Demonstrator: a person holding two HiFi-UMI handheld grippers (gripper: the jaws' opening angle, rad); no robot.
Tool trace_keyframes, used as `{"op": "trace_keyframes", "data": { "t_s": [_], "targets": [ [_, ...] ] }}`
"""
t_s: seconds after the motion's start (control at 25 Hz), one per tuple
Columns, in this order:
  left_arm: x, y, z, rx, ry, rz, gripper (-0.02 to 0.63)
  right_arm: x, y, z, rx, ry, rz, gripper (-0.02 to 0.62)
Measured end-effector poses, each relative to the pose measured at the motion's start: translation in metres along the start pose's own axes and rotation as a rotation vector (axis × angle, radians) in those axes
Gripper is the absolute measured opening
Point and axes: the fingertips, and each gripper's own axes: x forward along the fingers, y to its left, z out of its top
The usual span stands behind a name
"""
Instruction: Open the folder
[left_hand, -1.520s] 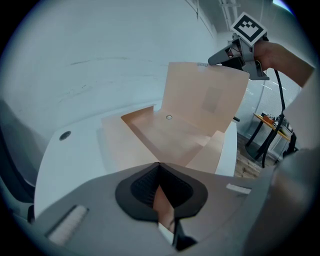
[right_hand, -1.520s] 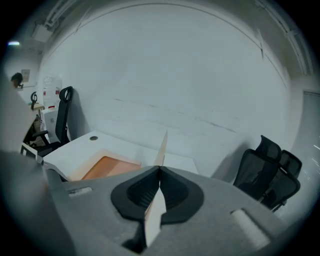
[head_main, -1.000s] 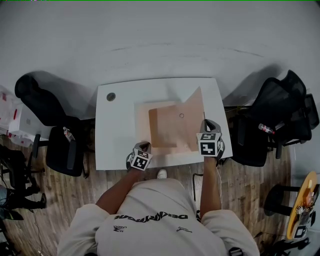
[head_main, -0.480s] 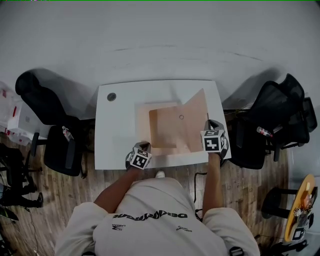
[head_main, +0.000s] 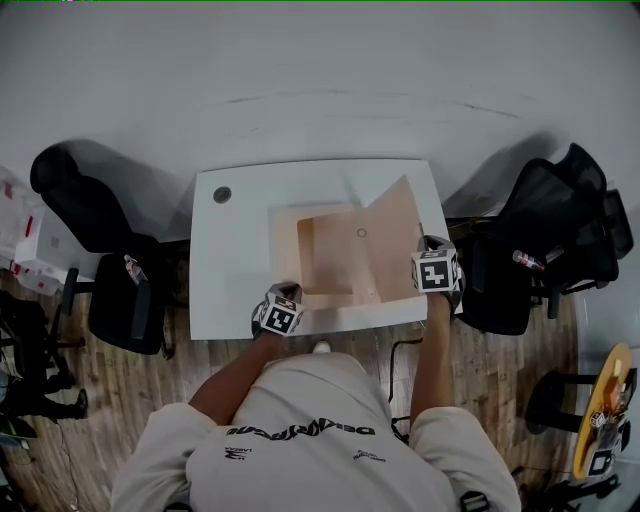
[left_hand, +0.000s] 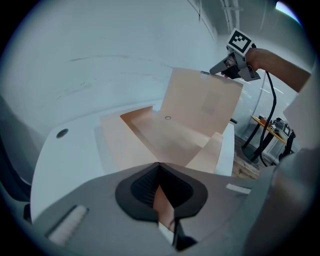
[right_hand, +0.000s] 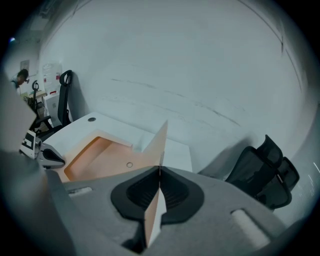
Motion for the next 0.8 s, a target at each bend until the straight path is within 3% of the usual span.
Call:
{"op": "trace_keyframes", "data": {
  "t_s": [0.8],
  "targets": [
    [0.001,0.001,-0.001,0.003,0.005,-0.008,-0.002,0.021,-0.029,-0.022,-0.069,0.09,-0.054,0.006]
  ]
}}
